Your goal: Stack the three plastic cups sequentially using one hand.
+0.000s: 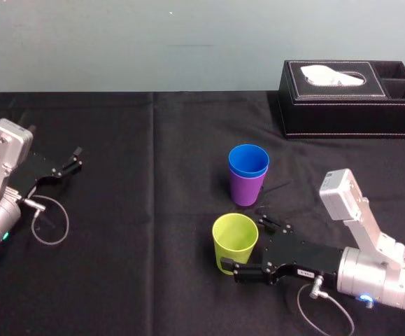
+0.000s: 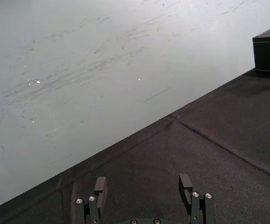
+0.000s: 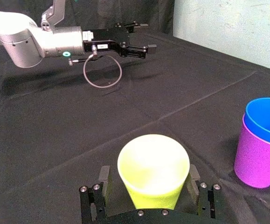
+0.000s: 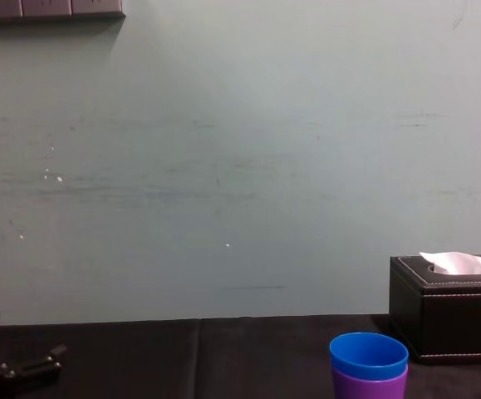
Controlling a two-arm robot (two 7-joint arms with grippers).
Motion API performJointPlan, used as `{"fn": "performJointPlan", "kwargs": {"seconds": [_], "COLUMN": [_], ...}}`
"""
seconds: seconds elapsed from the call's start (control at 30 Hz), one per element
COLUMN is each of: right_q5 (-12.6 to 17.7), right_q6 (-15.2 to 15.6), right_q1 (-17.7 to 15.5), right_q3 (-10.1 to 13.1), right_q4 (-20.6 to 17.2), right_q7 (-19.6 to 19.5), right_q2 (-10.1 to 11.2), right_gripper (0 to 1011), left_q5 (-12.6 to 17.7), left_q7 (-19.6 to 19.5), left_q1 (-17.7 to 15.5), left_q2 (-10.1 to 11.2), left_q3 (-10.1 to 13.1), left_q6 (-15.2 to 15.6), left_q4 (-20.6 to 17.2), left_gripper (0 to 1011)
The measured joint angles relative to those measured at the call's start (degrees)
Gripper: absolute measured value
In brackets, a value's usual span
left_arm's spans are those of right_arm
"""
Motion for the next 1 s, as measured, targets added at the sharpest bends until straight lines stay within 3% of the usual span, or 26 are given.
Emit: {"fn": "performJointPlan", "kwargs": {"seconds": [0.2,0.47,0.73,1.0], "right_q5": [0.0,0.1,0.0,0.0], "right_q6": [0.8,0.8,0.7,0.6], "right_q1": [1.7,1.5,1.3,1.3], "right_q3": [-0.9,-0.8,-0.7,-0.7], "right_q4": [1.2,1.1,0.9,0.8], "right_q7": [0.7,0.7,0.7,0.6], "right_q2": [-0.9,-0.8,-0.7,-0.7], "right_gripper": [1003,998,818,762], "left_q5": [0.0,0.0,0.0,0.0], "left_q7": [0.0,0.0,0.0,0.0], "left_q1": [0.0,0.0,0.0,0.0], "left_q2": [0.0,0.0,0.0,0.0], "left_q3": [0.0,0.0,0.0,0.0], "left_q6": [0.0,0.0,0.0,0.0], "left_q4": [0.0,0.0,0.0,0.0], "left_gripper": [1012,1011,1011,1011]}}
